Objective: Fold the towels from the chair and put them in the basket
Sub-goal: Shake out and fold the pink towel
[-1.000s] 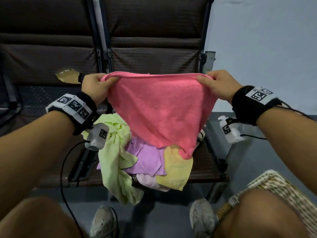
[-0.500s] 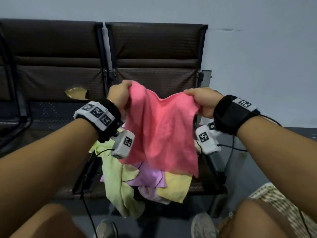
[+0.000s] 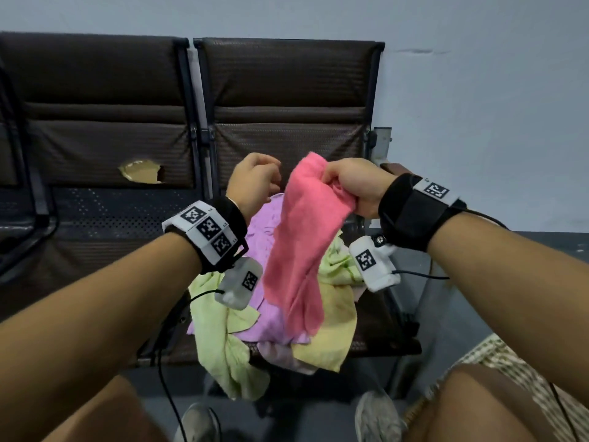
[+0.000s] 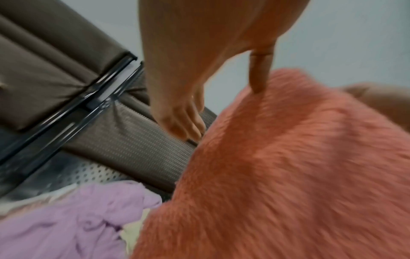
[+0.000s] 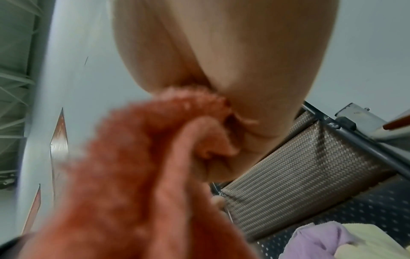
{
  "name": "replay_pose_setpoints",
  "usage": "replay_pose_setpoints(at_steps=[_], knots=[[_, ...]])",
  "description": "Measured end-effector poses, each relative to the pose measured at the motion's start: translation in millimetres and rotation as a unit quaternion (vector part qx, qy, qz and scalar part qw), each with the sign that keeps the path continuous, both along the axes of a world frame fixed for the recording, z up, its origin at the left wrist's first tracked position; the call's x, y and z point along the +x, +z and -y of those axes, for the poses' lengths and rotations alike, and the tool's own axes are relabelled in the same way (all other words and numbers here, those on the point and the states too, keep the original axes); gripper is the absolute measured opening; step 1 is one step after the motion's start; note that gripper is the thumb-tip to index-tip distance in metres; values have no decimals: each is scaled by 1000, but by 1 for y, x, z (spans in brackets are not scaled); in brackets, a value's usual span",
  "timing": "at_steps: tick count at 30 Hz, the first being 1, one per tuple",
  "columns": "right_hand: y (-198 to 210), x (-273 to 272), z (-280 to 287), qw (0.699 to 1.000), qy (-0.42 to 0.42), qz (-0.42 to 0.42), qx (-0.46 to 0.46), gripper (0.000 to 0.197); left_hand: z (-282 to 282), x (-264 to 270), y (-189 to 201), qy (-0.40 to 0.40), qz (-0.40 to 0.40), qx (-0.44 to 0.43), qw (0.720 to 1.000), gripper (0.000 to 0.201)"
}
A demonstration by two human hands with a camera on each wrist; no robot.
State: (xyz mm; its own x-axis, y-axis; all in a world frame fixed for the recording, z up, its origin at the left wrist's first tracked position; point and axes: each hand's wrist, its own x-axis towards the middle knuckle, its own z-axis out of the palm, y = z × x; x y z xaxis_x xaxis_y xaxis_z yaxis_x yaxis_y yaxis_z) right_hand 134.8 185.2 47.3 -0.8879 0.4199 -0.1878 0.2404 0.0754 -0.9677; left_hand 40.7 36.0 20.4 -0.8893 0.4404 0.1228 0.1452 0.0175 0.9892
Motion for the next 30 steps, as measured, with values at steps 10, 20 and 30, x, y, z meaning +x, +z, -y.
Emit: replay_pose_setpoints(at_steps=[10, 20, 30], knots=[[8, -5, -29, 971, 147, 77, 172, 29, 5, -36, -9, -131, 120, -4, 984, 36], [0, -33, -50, 971, -35, -130, 196, 14, 0, -70, 10, 20, -49, 51, 997, 5], [-126, -4, -25, 978, 121, 110, 128, 16, 55, -40, -111, -160, 110, -210, 958, 23]])
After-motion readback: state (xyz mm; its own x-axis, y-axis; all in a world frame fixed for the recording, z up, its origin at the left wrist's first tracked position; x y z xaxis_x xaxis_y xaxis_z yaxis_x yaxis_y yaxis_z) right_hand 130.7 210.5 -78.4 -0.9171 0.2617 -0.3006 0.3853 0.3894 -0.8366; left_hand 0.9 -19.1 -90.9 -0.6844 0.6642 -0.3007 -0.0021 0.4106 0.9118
